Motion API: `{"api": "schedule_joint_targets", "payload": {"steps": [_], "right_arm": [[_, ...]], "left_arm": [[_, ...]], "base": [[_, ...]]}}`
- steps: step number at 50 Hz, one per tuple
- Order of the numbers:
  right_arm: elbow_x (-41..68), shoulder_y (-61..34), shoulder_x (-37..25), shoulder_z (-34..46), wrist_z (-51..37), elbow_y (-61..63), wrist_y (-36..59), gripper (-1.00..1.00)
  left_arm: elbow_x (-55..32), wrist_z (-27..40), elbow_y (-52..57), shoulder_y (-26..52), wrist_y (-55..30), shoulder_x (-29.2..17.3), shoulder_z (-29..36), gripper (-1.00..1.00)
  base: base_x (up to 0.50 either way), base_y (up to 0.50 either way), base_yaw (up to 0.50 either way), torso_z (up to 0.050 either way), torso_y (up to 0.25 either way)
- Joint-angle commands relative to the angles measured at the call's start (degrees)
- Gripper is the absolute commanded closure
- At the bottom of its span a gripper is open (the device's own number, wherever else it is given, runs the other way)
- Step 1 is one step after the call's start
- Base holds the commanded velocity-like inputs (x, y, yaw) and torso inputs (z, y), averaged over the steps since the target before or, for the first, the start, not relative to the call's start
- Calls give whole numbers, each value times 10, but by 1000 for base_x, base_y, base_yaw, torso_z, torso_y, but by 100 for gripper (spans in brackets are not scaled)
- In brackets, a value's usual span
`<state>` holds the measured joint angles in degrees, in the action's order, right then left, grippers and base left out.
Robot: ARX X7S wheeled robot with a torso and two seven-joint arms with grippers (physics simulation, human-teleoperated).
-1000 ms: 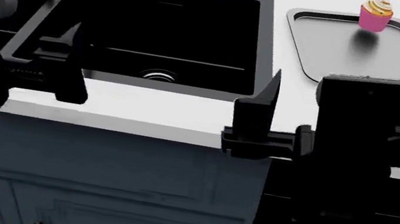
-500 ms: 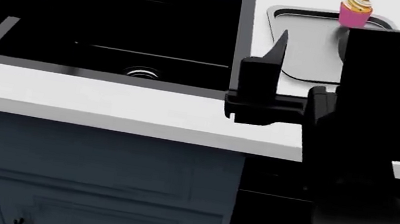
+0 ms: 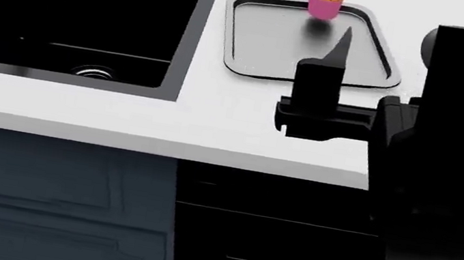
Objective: Move the fresh-baked cupcake off the tray onto the counter, and place the bowl used for mixing into the sink.
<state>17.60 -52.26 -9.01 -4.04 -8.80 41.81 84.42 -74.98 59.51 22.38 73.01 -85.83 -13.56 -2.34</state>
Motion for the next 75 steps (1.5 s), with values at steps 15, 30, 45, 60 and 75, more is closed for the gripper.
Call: {"api": "schedule_joint_targets", "payload": {"steps": [15,30,45,60,75], "right_arm": [[17,-3,1,-20,-5,5,15,-100],[25,-1,-5,-17,-8,1,12,-100],[34,-2,-7,-17,-13,-2,12,-100],[41,0,-11,-19,-20,0,11,-100],[48,0,-14,-14,-26,-2,7,-100]], "left_arm": [[-38,32,-12,12,17,-14,27,-100],[-47,35,-13,12,34,-25,34,-100],[-49,34,-17,12,51,-34,50,-100],[-60,41,-17,11,62,-42,58,-100],[-59,37,-15,8,75,-52,68,-100]], "base": [[19,-500,0,0,0],[276,-377,0,0,0],[376,-317,0,0,0],[377,-316,0,0,0],[403,-216,0,0,1]]}}
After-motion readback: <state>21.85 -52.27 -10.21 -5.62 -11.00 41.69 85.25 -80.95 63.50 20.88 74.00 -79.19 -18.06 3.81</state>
